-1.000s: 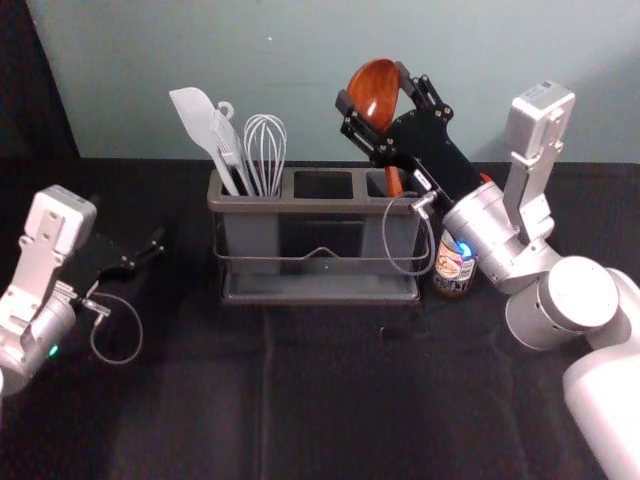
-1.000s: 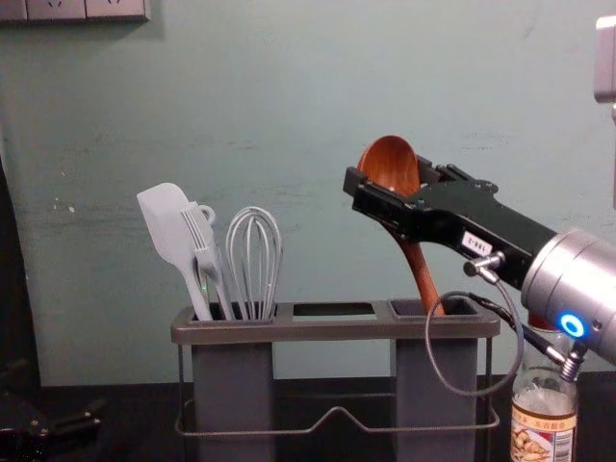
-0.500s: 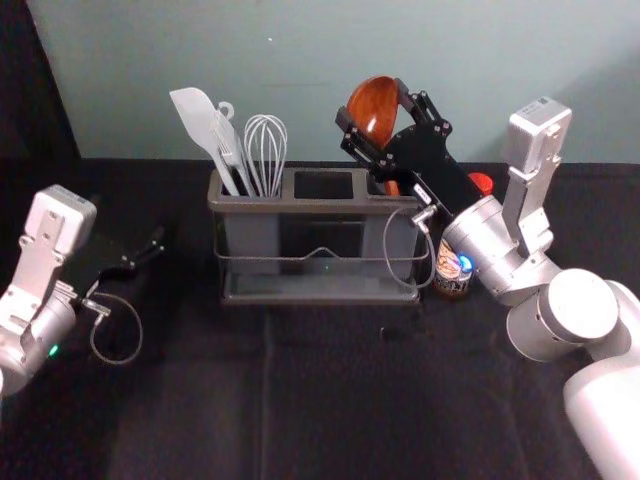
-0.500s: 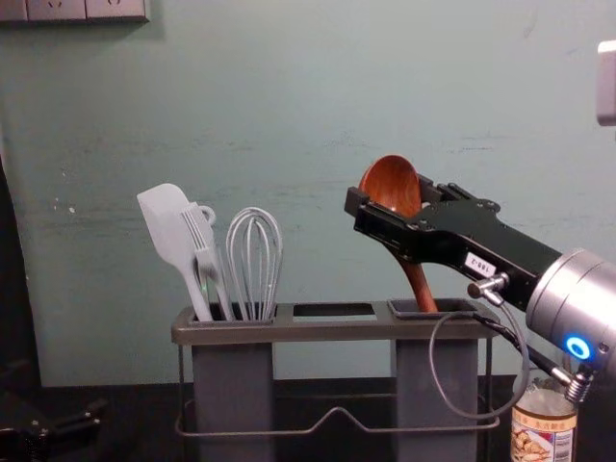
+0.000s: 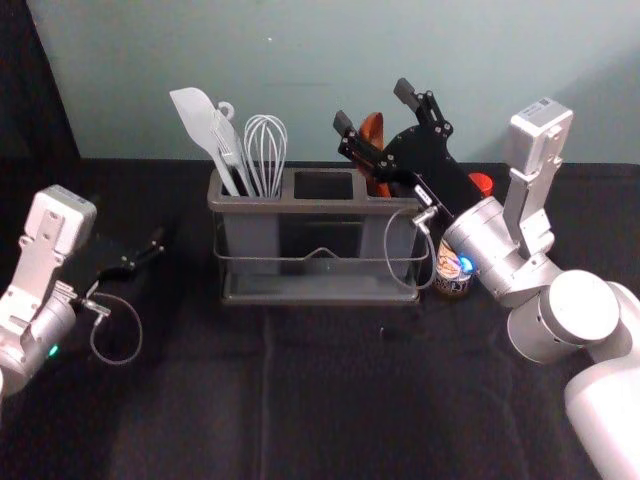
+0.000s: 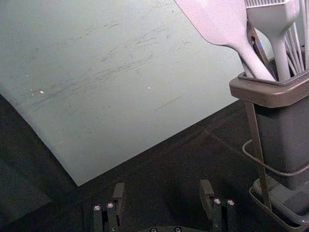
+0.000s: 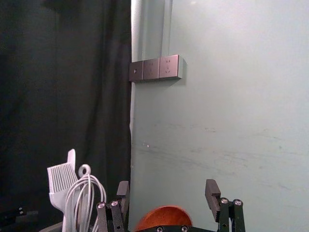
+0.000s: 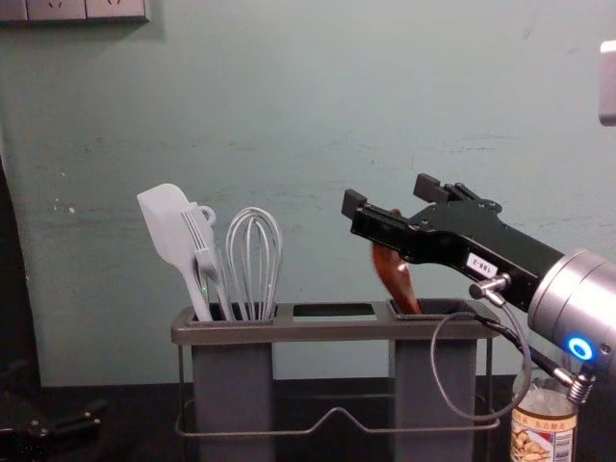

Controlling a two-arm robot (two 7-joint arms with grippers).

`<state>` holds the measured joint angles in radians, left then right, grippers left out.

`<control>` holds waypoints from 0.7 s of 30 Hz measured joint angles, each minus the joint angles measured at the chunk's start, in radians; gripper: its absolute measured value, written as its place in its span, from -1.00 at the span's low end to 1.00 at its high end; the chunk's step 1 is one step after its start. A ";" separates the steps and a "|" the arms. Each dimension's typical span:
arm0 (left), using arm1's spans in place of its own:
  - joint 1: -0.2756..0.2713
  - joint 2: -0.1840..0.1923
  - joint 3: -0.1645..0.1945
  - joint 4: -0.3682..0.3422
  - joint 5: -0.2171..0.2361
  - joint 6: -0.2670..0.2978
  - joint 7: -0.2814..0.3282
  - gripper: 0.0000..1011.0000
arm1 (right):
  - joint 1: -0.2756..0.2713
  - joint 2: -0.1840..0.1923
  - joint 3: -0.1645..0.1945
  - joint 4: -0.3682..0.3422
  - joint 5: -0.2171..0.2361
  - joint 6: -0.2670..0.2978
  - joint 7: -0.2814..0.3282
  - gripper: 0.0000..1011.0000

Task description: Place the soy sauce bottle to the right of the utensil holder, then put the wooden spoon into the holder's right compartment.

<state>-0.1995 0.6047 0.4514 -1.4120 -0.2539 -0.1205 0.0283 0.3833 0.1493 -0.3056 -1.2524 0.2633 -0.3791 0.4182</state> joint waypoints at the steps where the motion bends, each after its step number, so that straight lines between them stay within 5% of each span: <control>1: 0.000 0.000 0.000 0.000 0.000 0.000 0.000 0.98 | 0.000 0.000 0.000 0.000 0.000 0.000 0.000 0.98; 21: 0.000 0.000 0.000 0.000 0.000 0.000 0.000 0.98 | -0.005 0.000 0.003 -0.008 -0.005 0.000 -0.005 0.98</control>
<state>-0.1995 0.6047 0.4514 -1.4120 -0.2539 -0.1206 0.0283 0.3785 0.1492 -0.3021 -1.2604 0.2583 -0.3787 0.4133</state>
